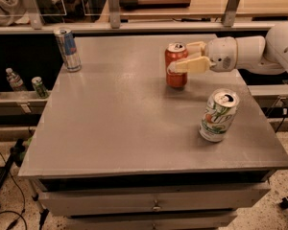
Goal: Place coke can upright
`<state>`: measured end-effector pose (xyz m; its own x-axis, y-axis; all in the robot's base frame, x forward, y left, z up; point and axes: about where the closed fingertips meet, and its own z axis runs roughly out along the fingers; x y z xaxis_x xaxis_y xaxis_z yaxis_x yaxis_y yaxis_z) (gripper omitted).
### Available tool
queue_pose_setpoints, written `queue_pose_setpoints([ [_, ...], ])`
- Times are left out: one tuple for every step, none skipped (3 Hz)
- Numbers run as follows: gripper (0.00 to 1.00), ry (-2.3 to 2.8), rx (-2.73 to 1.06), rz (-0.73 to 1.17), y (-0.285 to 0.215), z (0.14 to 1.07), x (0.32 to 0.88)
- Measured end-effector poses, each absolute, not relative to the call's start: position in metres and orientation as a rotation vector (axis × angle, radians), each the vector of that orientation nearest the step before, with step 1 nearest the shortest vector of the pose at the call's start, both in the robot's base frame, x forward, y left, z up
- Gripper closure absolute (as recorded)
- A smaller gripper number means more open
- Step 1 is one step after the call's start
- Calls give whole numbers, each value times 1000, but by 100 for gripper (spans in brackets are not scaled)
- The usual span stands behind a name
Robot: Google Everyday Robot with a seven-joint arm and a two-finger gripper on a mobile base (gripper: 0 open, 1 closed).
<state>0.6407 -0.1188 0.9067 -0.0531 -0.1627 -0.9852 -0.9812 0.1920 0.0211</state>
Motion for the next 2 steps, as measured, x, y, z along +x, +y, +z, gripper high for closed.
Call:
queue_pose_setpoints([
  [0, 1439, -1172, 1012, -118, 906, 639],
  [0, 1438, -1176, 1010, -118, 906, 639],
])
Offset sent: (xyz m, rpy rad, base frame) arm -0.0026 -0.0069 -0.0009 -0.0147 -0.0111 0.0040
